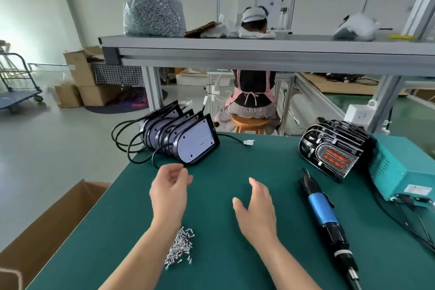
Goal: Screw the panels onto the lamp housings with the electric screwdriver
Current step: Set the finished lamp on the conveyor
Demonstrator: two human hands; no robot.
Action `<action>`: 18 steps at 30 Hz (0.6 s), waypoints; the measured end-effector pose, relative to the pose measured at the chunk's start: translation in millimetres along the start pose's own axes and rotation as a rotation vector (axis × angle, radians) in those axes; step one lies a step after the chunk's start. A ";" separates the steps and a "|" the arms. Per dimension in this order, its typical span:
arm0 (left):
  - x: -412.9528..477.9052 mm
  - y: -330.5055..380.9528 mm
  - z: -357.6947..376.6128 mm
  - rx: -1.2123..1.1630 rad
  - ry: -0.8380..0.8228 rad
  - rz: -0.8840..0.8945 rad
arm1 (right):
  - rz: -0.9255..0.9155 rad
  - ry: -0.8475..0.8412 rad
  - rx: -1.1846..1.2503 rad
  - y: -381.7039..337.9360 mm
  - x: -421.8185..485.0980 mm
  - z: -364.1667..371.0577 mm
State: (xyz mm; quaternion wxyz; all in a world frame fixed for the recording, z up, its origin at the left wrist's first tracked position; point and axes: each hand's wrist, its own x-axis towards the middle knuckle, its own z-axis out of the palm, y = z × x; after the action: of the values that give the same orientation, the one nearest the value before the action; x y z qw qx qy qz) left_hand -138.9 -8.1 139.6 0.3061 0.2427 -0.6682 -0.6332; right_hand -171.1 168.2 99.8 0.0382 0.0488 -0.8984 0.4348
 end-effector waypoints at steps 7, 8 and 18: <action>135.9 34.7 -19.1 0.588 0.208 0.209 | -0.203 -0.094 0.011 -30.8 34.1 46.7; 152.2 39.9 -17.9 0.669 0.188 0.230 | -0.239 -0.110 0.016 -36.0 39.8 54.9; 271.5 61.7 -6.3 1.156 -0.137 0.133 | -0.416 -0.064 0.056 -73.9 98.8 117.1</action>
State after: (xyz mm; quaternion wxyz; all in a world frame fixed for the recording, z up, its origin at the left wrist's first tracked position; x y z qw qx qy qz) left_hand -319.1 -200.8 228.6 0.1190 0.2862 -0.9373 -0.1595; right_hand -263.3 25.3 95.8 0.0971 0.2480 -0.8574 0.4404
